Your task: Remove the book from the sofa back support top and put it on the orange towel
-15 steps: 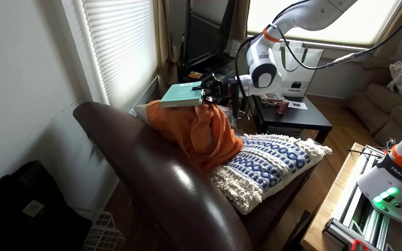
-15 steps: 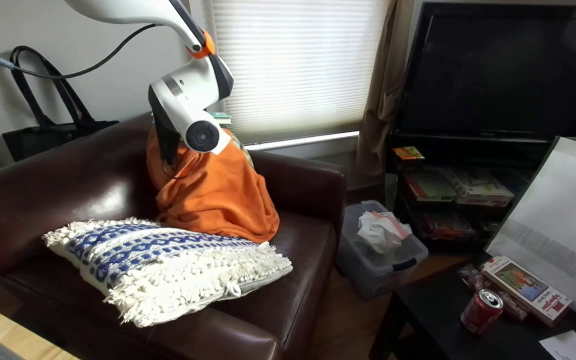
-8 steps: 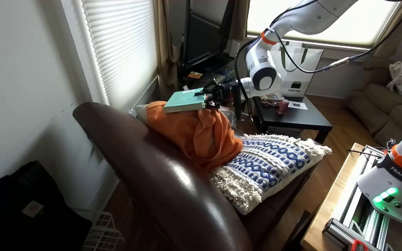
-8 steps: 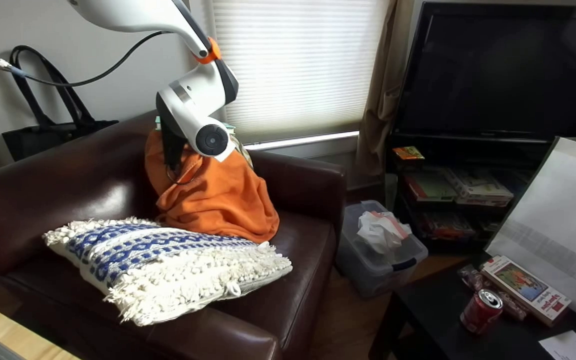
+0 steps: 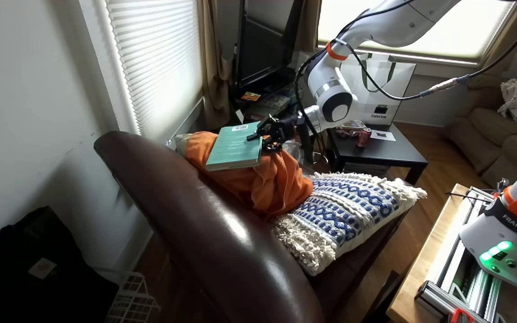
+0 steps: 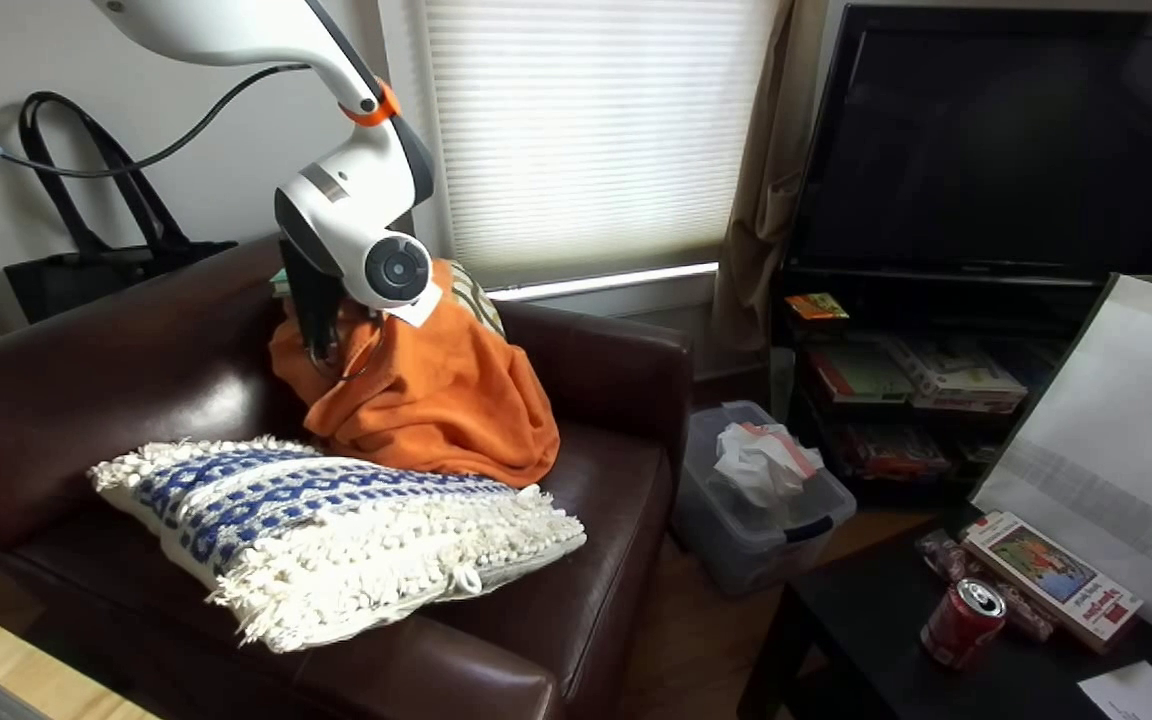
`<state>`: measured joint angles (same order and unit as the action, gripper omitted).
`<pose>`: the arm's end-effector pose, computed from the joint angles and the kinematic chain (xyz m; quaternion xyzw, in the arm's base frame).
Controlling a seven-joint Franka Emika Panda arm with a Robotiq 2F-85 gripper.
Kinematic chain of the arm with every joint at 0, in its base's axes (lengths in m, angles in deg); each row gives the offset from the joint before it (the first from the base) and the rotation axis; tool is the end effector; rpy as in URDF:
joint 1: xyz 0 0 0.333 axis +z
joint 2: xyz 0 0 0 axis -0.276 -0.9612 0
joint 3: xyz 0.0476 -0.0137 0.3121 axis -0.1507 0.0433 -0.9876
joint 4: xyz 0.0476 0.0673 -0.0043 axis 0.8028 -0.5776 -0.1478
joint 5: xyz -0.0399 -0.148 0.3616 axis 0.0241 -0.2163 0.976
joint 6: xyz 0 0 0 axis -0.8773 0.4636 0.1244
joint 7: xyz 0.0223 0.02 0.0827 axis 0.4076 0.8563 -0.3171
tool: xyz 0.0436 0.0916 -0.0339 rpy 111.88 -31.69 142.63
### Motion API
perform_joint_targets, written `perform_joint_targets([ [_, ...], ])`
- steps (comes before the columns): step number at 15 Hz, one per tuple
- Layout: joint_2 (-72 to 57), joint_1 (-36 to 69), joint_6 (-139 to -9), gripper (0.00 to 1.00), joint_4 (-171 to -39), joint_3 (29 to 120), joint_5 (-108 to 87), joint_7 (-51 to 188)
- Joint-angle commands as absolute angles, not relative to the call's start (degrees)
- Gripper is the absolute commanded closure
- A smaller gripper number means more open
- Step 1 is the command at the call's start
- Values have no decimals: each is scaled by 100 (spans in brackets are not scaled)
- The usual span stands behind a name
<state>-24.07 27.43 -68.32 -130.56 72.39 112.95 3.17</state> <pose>0.5638 0.1178 0.1426 -0.7865 0.2645 -0.1572 0.5355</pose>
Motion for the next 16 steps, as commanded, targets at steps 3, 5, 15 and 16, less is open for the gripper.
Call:
perform_joint_targets([
  [3, -2069, 2856, -7192, 43, -13593, 7275, 10530, 460],
  [5, -1470, 2945, -7681, 28, -14113, 7250, 10152, 630],
  [15, 1811, 3778, -11041, 0, -15606, 6556, 11316, -1096],
  [16, 1010, 3646, -10783, 0, -15201, 6655, 10968, -648],
])
